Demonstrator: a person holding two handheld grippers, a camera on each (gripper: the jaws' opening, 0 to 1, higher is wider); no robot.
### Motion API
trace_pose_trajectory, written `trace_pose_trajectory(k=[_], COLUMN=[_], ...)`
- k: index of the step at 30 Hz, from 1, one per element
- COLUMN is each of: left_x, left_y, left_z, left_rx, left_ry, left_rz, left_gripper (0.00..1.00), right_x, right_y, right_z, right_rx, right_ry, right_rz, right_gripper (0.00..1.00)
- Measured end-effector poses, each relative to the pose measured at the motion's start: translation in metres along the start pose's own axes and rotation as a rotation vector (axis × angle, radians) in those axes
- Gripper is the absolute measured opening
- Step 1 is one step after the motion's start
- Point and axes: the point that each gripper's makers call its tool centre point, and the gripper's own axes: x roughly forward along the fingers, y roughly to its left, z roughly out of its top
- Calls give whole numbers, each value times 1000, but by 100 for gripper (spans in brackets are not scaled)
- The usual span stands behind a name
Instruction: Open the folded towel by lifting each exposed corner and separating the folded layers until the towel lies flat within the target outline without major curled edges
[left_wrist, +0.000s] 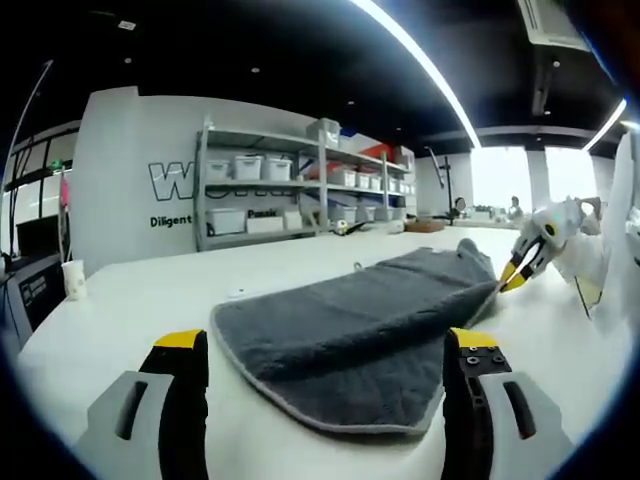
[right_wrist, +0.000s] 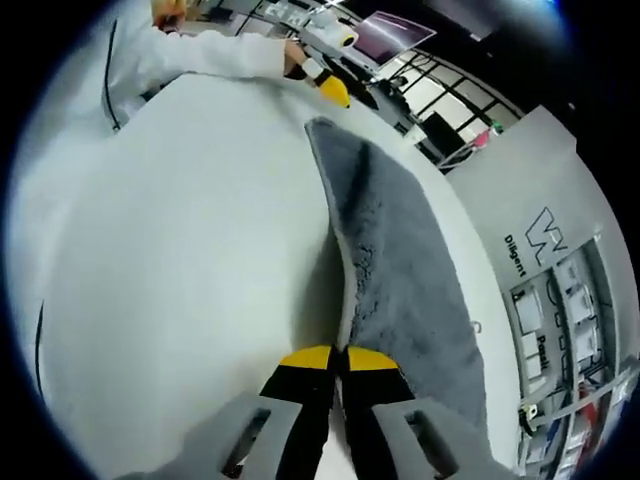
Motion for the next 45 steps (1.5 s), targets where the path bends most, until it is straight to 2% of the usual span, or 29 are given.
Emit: trace_pose_trajectory(k=[5,8,10,14,16,18,22,27,32,34,36,41,45], left_x=[0,-1,-1,-1,-1,-1,-1,-1,-2,-1,-1,-2,-1], left_y=[-1,0,0,0,0,0,0,1,1,0,0,1,0], left_z=[1,1,1,1,1,1,2,2,2,2,2,2,1], left_rx=[3,1,1,2,1,2,4,1,-1,-1,-1,-1,-2], left_ry=[-2,-3,-3,-3,-3,-4,-5,-6,-7,-7,-6,-6,-6], left_rz=[-2,-1,-2,-3,-4,-3,-4,-1,0,-1,-2,0,-3], left_gripper=[96,96,96,96,96,96,96,96,96,96,96,96,96], right_x=[-8,-15,-20,-38,-49,-59,-73,-85,-96,-96,-94,-93,-93], right_y=[-1,3,-1,-10,-24,-38,-61,-74,-84,-89,-91,-95,-98], right_z=[5,13,15,30,33,32,21,5,-1,-10,-19,-31,-44], right_rx=[95,179,217,328,408,439,482,548,661,701,706,733,755], right_ry=[-69,-143,-167,-291,-346,-382,-403,-417,-509,-498,-466,-435,-404], right_rz=[27,67,60,70,25,-31,-141,-205,-236,-262,-294,-335,-380], right_gripper=[0,0,2,0,0,0,0,0,0,13,26,40,55])
